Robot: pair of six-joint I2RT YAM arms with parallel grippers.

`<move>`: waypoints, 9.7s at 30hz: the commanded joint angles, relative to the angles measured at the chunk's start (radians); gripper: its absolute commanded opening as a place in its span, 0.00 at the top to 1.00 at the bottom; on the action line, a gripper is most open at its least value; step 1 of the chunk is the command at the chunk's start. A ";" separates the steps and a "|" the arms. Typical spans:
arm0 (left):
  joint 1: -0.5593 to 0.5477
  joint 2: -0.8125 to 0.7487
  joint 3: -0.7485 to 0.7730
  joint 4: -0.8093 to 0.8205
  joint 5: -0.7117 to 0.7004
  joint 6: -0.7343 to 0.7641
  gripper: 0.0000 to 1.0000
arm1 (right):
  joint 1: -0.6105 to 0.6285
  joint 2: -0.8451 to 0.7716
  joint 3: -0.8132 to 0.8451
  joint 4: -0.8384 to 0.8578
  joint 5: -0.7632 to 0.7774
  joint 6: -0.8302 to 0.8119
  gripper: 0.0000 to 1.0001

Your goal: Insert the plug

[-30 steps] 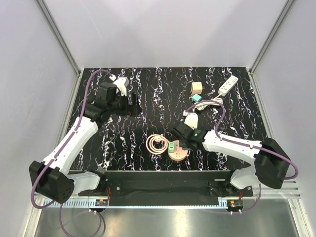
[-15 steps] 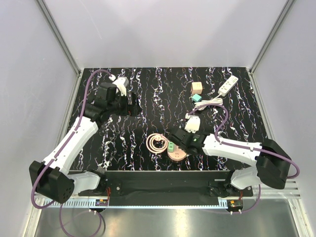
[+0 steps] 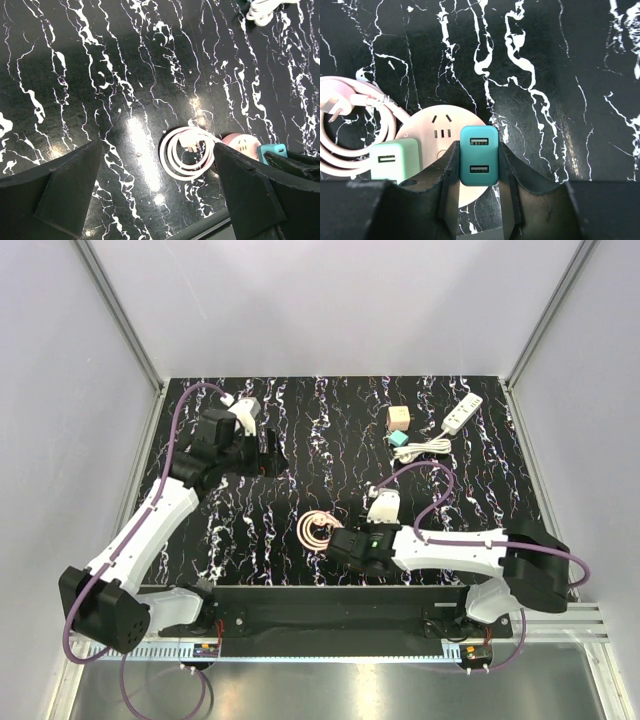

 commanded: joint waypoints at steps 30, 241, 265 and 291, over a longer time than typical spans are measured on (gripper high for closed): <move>0.006 -0.090 -0.048 0.091 -0.033 -0.013 0.01 | 0.098 0.181 -0.057 0.044 -0.167 0.064 0.83; -0.044 0.096 -0.197 1.444 0.614 -1.096 1.00 | -0.631 -0.448 0.011 1.254 -1.282 -0.258 0.31; -0.178 0.105 -0.169 1.463 0.514 -1.130 1.00 | -0.629 -0.569 -0.011 1.121 -1.096 -0.308 0.40; -0.233 0.044 -0.184 1.412 0.456 -1.097 1.00 | -0.631 -0.562 -0.066 1.234 -1.168 -0.242 0.49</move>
